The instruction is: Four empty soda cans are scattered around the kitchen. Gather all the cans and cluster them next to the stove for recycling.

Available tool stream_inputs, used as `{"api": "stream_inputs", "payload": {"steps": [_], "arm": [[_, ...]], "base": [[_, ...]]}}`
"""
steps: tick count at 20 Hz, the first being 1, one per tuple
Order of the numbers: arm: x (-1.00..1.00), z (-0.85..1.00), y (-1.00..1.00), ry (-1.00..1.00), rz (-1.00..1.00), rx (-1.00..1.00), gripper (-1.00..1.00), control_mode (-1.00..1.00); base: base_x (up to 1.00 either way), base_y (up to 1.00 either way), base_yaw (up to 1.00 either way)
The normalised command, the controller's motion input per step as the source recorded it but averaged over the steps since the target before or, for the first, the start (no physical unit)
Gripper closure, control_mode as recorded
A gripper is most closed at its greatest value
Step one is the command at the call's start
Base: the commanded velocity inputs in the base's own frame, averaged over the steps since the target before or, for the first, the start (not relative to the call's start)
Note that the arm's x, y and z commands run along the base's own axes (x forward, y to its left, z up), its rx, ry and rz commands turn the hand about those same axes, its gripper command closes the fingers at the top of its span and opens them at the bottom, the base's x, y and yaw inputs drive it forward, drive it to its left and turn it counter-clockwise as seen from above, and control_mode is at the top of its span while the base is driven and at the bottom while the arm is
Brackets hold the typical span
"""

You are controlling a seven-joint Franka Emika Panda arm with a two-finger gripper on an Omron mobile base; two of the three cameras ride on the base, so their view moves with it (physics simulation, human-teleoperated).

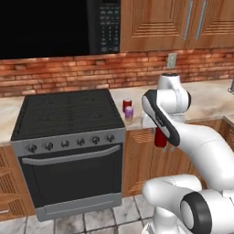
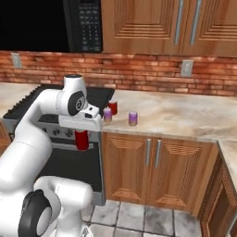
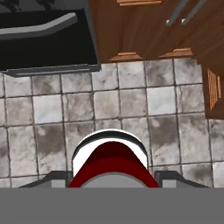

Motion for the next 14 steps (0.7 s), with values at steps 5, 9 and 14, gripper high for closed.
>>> {"api": "stream_inputs", "payload": {"steps": [5,9,14], "arm": [[0.00,0.00,0.00,0.00,0.00,0.00,1.00,1.00],[0.00,0.00,0.00,0.00,0.00,0.00,1.00,1.00],[0.00,0.00,0.00,0.00,0.00,0.00,1.00,1.00]], "base": [[0.55,-0.45,0.15],[0.47,-0.49,0.13],[0.41,-0.27,0.11]]}}
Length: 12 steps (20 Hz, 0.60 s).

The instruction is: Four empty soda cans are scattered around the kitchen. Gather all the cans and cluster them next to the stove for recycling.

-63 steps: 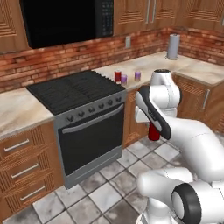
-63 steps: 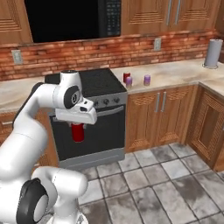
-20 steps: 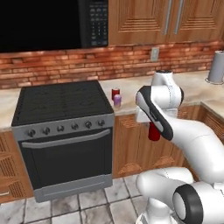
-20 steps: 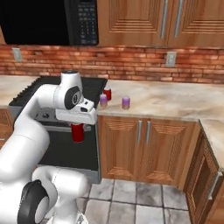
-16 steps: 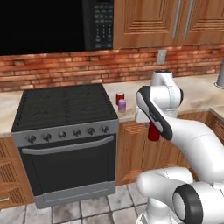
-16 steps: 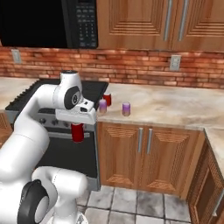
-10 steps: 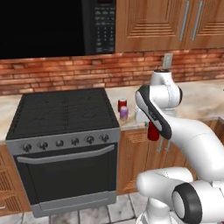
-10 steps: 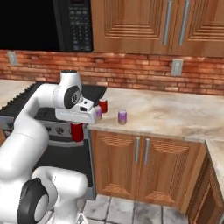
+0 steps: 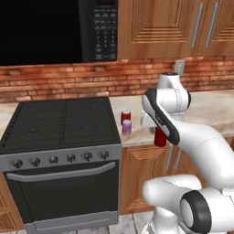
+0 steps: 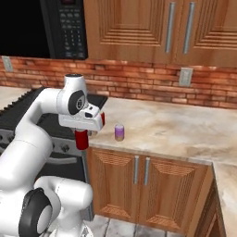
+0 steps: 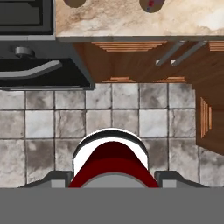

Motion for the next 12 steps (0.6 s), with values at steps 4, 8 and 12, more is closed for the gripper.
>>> {"api": "stream_inputs", "payload": {"steps": [4,8,12], "arm": [[0.00,0.00,0.00,0.00,0.00,0.00,1.00,1.00],[0.00,0.00,0.00,0.00,0.00,0.00,1.00,1.00],[0.00,0.00,0.00,0.00,0.00,0.00,1.00,1.00]], "base": [[0.36,-0.04,0.06],[0.32,-0.02,0.06],[0.28,-0.17,0.06]]}}
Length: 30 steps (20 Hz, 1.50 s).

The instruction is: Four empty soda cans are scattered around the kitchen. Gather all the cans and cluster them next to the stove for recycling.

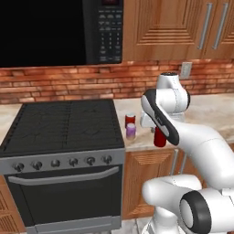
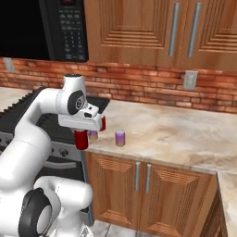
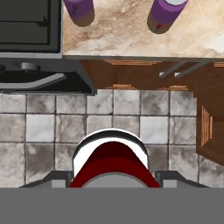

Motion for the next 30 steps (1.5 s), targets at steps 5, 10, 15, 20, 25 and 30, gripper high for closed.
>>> {"api": "stream_inputs", "payload": {"steps": [5,10,15,20,25,30], "arm": [[0.00,0.00,0.00,0.00,0.00,0.00,1.00,1.00],[0.00,0.00,0.00,0.00,0.00,0.00,1.00,1.00],[0.00,0.00,0.00,0.00,0.00,0.00,1.00,1.00],[0.00,0.00,0.00,0.00,0.00,0.00,1.00,1.00],[0.00,0.00,0.00,0.00,0.00,0.00,1.00,1.00],[0.00,0.00,0.00,0.00,0.00,0.00,1.00,1.00]], "base": [[0.30,-0.27,0.05],[0.35,-0.34,0.05],[0.33,-0.39,0.04],[0.26,-0.35,0.04],[0.21,-0.18,0.03],[0.20,-0.03,0.03]]}}
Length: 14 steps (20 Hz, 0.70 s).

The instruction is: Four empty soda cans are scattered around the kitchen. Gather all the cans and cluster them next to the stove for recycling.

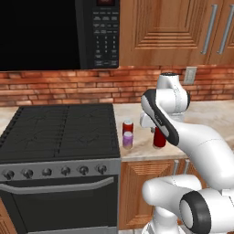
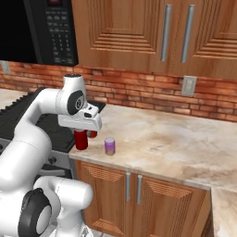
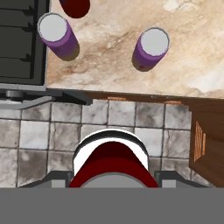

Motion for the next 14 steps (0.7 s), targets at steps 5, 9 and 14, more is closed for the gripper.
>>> {"api": "stream_inputs", "payload": {"steps": [5,9,14], "arm": [[0.00,0.00,0.00,0.00,0.00,0.00,1.00,1.00],[0.00,0.00,0.00,0.00,0.00,0.00,1.00,1.00],[0.00,0.00,0.00,0.00,0.00,0.00,1.00,1.00]], "base": [[0.27,-0.02,0.01],[0.26,-0.02,0.00],[0.22,-0.04,0.00]]}}
